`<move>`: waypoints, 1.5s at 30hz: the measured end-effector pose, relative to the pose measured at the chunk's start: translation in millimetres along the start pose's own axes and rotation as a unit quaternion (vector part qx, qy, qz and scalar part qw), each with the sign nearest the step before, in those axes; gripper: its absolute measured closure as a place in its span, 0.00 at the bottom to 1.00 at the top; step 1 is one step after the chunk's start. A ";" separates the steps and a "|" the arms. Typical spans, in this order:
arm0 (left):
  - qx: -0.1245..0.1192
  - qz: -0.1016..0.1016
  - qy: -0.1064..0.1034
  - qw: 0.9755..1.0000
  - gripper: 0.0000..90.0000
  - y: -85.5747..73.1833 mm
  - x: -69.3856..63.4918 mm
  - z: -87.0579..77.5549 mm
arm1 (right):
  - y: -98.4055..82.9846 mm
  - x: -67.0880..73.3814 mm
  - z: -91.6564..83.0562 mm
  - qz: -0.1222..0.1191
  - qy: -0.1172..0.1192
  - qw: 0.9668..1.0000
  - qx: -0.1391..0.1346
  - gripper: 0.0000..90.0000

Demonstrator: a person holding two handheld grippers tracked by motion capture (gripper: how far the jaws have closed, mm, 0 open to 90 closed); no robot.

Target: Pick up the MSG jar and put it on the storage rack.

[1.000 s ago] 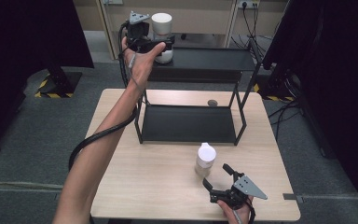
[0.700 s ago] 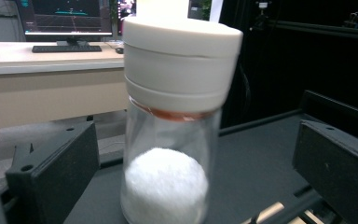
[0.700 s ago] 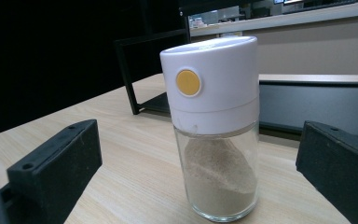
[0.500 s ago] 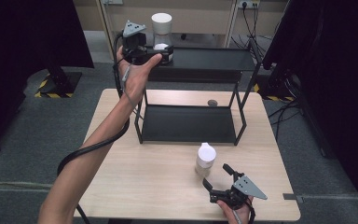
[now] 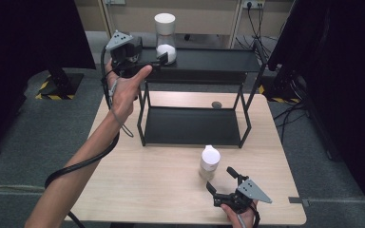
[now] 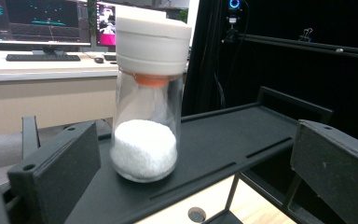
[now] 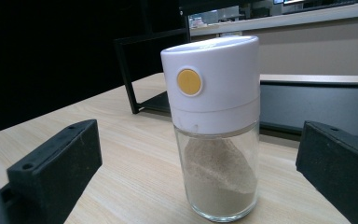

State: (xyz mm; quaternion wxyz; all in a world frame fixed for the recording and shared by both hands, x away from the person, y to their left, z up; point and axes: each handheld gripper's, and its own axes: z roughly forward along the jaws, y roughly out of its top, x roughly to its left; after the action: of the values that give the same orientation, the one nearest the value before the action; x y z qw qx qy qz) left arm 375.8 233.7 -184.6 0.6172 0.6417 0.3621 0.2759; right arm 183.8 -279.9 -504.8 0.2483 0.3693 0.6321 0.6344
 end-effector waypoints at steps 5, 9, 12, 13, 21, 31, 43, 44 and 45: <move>0.002 0.007 -0.022 1.000 0.01 -6.3 -1.2 -8.6 | 0.1 0.0 -0.1 -0.001 0.000 1.000 0.000 0.00; 0.001 0.015 -0.041 0.999 0.01 -11.1 -6.7 -17.7 | 0.1 0.0 -0.1 -0.001 -0.001 1.000 0.000 0.00; -0.002 0.021 -0.056 0.998 0.01 -14.4 -11.8 -24.2 | 0.2 0.4 0.1 -0.001 0.000 1.000 0.001 0.00; -0.002 0.021 -0.056 0.998 0.01 -14.4 -11.8 -24.2 | 0.2 0.4 0.1 -0.001 0.000 1.000 0.001 0.00; -0.008 0.032 -0.106 0.994 0.01 -32.8 -23.8 -40.1 | 0.2 0.7 0.0 0.000 0.000 1.000 0.001 0.00; -0.013 0.039 -0.157 0.987 0.01 -67.0 -33.4 -56.6 | 0.2 0.9 -0.1 0.001 0.000 1.000 0.000 0.00; -0.017 0.024 -0.200 0.979 0.01 -115.5 -28.1 -72.7 | 0.2 1.3 0.0 0.000 -0.001 1.000 0.000 0.00; -0.016 0.024 -0.202 0.979 0.01 -119.2 -27.7 -73.4 | 0.2 1.3 0.0 0.000 0.000 1.000 0.000 0.00; -0.016 0.023 -0.204 0.979 0.01 -123.1 -27.3 -74.1 | 0.1 1.3 0.2 0.000 0.000 1.000 0.000 0.00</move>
State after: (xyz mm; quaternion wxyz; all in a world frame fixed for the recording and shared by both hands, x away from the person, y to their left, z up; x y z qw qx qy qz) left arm 285.2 252.6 -297.8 0.6816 0.6829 0.2093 0.1586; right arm 183.1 -278.8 -504.6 0.2485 0.3692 0.6321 0.6343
